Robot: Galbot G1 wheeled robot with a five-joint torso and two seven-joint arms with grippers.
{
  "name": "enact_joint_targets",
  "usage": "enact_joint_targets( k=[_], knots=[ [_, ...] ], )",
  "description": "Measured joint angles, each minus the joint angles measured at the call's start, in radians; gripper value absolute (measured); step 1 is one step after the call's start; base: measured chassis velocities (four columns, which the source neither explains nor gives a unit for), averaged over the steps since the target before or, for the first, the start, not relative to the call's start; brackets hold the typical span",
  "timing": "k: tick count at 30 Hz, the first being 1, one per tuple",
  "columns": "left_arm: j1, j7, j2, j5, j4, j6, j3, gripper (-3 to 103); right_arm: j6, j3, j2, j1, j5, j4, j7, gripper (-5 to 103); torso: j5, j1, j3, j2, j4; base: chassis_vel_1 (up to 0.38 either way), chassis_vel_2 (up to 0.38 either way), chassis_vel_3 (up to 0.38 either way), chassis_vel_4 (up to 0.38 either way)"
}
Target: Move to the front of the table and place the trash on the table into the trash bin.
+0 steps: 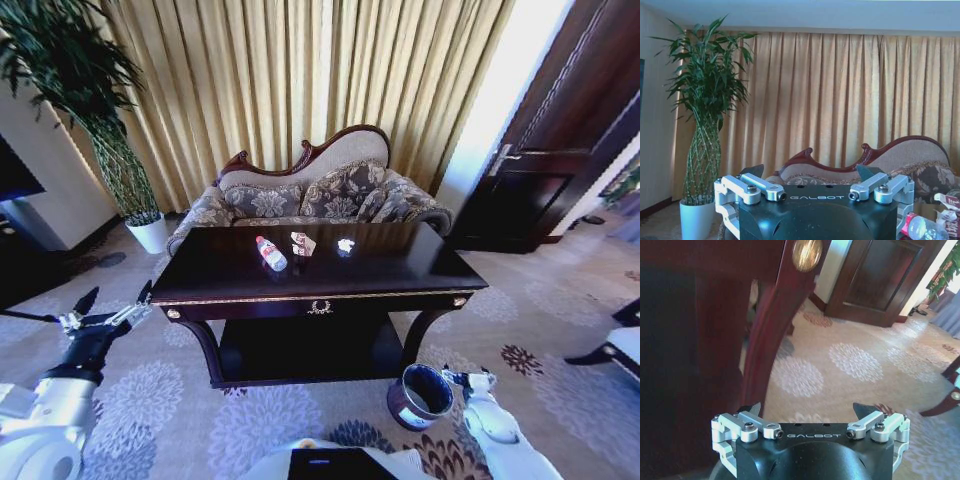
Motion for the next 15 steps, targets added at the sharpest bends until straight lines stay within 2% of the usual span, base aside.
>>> enact_joint_targets(
  k=[2,3,6,7,10,12,15],
  knots=[
    [0.004,0.000,0.001,-0.005,0.000,0.000,-0.007,100,0.009,0.047,-0.010,-0.044,0.066,0.067,-0.045,100,0.0000,0.000,0.000,0.000,0.0000,0.000,0.000,0.000,0.000],
    [0.004,0.000,0.001,-0.005,0.000,0.000,-0.007,100,0.009,0.047,-0.010,-0.044,0.066,0.067,-0.045,100,0.0000,0.000,0.000,0.000,0.0000,0.000,0.000,0.000,0.000],
    [0.006,0.003,0.003,-0.005,0.000,-0.002,-0.002,100,0.084,0.123,-0.025,-0.094,0.158,0.155,-0.144,100,-0.0001,0.000,0.000,0.000,-0.0004,0.000,0.000,0.000,0.000],
    [0.006,0.003,0.003,-0.005,0.000,-0.002,-0.002,100,0.084,0.123,-0.025,-0.094,0.158,0.155,-0.144,100,-0.0001,0.000,0.000,0.000,-0.0004,0.000,0.000,0.000,0.000],
    [-0.002,0.003,0.004,-0.002,0.000,-0.002,0.009,100,0.114,0.180,-0.030,-0.124,0.251,0.305,-0.162,100,-0.0001,0.000,0.000,0.000,0.0001,0.000,0.000,0.000,0.000],
    [-0.004,0.003,0.004,-0.001,0.000,-0.002,0.012,100,0.113,0.193,-0.030,-0.130,0.261,0.353,-0.163,100,-0.0001,0.000,0.000,0.000,0.0000,0.000,0.000,0.000,0.000],
    [-0.007,0.003,0.005,0.000,0.001,0.000,0.019,100,0.079,0.229,-0.028,-0.144,0.289,0.529,-0.163,100,-0.0004,0.000,0.000,0.000,-0.0001,0.000,0.000,0.000,0.000]
  ],
)
